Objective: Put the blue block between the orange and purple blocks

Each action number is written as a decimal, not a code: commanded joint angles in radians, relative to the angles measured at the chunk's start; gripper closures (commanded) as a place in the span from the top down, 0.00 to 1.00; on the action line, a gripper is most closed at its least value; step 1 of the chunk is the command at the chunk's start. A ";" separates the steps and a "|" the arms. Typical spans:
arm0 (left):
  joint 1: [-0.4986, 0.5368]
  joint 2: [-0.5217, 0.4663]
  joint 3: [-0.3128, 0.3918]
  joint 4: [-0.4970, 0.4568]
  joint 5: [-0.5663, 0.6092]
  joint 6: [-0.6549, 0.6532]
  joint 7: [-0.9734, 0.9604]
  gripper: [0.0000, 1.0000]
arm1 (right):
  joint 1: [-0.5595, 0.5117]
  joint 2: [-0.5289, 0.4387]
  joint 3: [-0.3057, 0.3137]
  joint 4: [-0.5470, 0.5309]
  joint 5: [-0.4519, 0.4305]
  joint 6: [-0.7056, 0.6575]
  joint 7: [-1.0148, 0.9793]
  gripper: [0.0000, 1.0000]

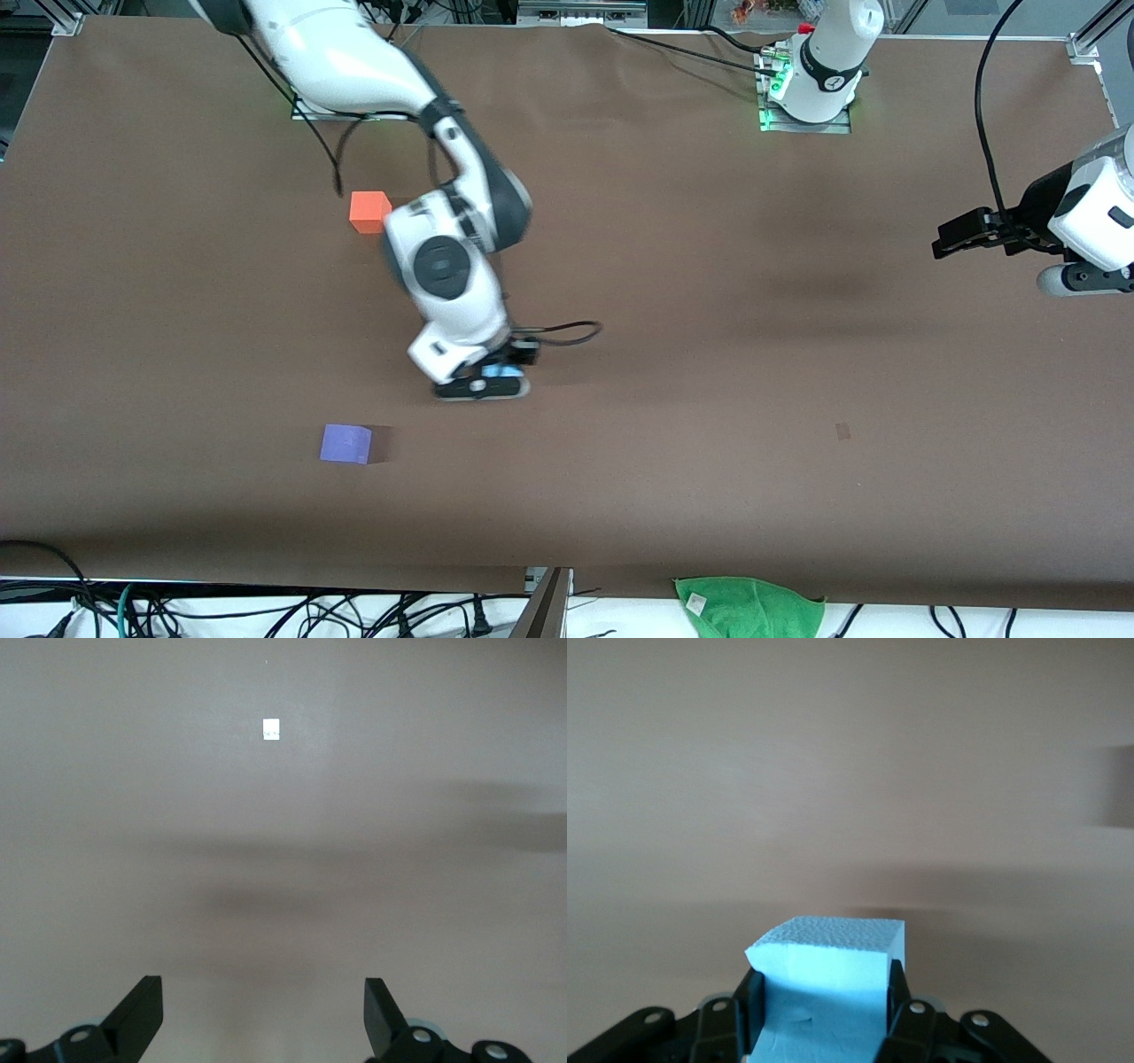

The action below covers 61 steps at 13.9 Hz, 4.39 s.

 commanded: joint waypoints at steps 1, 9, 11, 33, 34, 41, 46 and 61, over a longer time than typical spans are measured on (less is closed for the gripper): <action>-0.001 0.003 0.005 0.014 -0.012 -0.014 0.018 1.00 | -0.112 -0.251 0.016 -0.397 0.063 0.091 -0.266 0.21; 0.004 0.003 0.006 0.014 -0.014 -0.016 0.019 1.00 | -0.232 -0.414 -0.045 -0.836 0.090 0.339 -0.539 0.26; 0.005 0.003 0.006 0.014 -0.014 -0.016 0.019 1.00 | -0.232 -0.405 -0.047 -0.840 0.148 0.340 -0.539 0.27; 0.013 0.008 0.009 0.014 -0.023 -0.014 0.019 1.00 | -0.234 -0.325 -0.047 -0.827 0.324 0.436 -0.484 1.00; 0.013 0.008 0.009 0.014 -0.024 -0.016 0.019 1.00 | -0.232 -0.331 -0.048 -0.824 0.324 0.433 -0.484 1.00; 0.011 0.010 0.009 0.014 -0.017 -0.016 0.016 1.00 | -0.229 -0.450 -0.119 -0.689 0.316 0.102 -0.572 1.00; 0.008 0.010 0.008 0.014 -0.015 -0.016 0.016 1.00 | -0.231 -0.631 -0.137 -0.547 0.098 -0.229 -0.510 1.00; 0.013 0.010 0.006 0.014 -0.012 -0.014 0.022 1.00 | -0.353 -0.721 -0.117 -0.346 -0.049 -0.604 -0.536 1.00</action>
